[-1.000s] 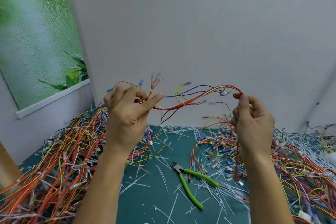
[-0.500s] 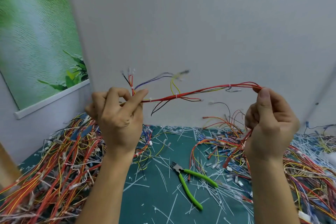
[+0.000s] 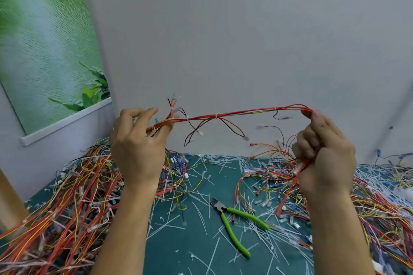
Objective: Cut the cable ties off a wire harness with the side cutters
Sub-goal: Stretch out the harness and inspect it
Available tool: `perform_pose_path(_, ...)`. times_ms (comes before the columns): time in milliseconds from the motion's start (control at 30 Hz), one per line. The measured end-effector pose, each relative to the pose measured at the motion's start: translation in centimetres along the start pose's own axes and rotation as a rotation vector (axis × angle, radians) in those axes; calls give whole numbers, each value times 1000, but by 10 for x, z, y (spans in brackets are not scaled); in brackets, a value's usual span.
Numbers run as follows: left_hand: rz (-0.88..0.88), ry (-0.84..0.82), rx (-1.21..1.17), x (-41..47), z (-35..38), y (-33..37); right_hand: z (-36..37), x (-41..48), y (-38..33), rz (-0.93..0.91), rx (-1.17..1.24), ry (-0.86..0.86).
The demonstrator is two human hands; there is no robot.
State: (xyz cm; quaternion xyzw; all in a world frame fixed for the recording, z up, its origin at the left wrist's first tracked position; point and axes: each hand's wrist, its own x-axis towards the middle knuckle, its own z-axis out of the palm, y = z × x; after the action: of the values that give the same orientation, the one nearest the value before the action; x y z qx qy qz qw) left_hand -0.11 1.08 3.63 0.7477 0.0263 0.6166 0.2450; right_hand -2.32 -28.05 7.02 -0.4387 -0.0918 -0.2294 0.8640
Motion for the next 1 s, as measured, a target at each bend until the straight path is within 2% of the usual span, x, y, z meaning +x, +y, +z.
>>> perform_pose_path(100,-138,-157,132,0,4,-13,-5,5,4,64,48,7)
perform_pose_path(167,-223,-279,95,0,4,-19,-11,9,4,124,88,-1)
perform_pose_path(333,-495,-531,-424,-2,3,-21,-25,16,18,440,49,-176)
perform_pose_path(433,-711,-665,-583,-2,3,-13,-17,20,25,577,-24,-230)
perform_pose_path(533,-955,-799,-741,14,12,-3,4,37,24,660,-128,-280)
perform_pose_path(633,-1129,-927,-928,41,23,4,32,58,17,612,-310,-306)
perform_pose_path(700,-1199,-972,-1048,61,29,7,51,68,12,425,-537,-280)
perform_pose_path(767,-1201,-952,-1064,77,35,10,59,75,10,-63,-1008,-285)
perform_pose_path(833,-1100,-863,-935,88,41,13,58,81,3,-582,-1419,-471)
perform_pose_path(900,-804,-751,-673,94,42,14,53,88,-9,-955,-1669,-764)
perform_pose_path(1000,-109,-644,-290,102,31,1,42,103,-31,-1226,-1836,-1134)
